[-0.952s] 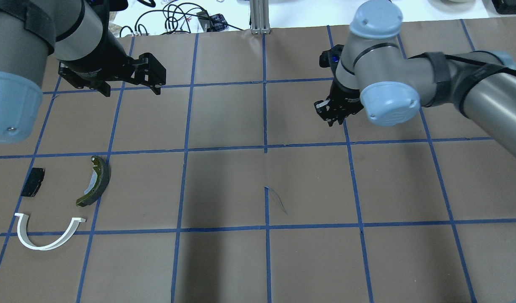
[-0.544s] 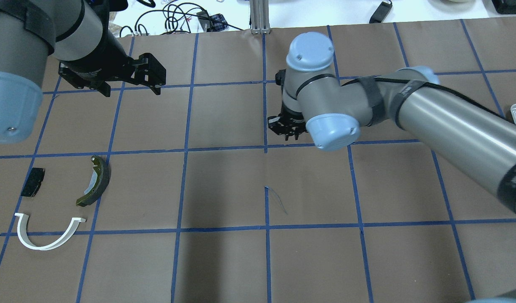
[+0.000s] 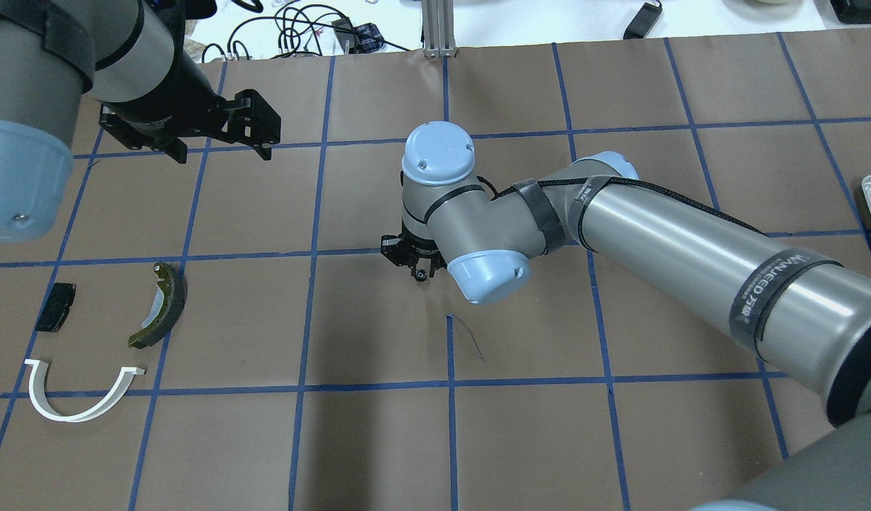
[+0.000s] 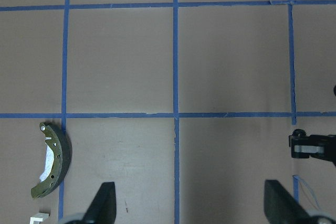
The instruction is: Place bearing gear from tray to pile
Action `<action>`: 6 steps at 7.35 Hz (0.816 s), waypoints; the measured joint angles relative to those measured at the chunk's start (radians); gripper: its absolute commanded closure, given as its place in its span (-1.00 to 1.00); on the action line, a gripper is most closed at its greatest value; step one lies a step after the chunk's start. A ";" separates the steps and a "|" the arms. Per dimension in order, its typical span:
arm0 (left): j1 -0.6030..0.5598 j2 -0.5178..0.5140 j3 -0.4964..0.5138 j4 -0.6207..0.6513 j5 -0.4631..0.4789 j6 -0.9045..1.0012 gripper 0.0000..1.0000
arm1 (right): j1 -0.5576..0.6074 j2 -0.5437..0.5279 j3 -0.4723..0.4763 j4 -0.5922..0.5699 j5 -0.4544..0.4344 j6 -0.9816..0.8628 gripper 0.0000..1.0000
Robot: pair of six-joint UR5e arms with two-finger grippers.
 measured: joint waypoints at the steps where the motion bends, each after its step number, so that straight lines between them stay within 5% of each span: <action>1: 0.000 0.000 0.000 0.000 0.000 0.000 -1.00 | -0.008 -0.003 -0.006 0.001 -0.023 -0.029 -1.00; 3: 0.000 0.000 -0.001 0.000 0.000 0.000 -1.00 | -0.105 -0.055 -0.013 0.061 -0.076 -0.173 -1.00; 6: -0.006 -0.022 -0.001 0.003 -0.007 -0.019 -1.00 | -0.423 -0.205 -0.006 0.255 -0.113 -0.460 -1.00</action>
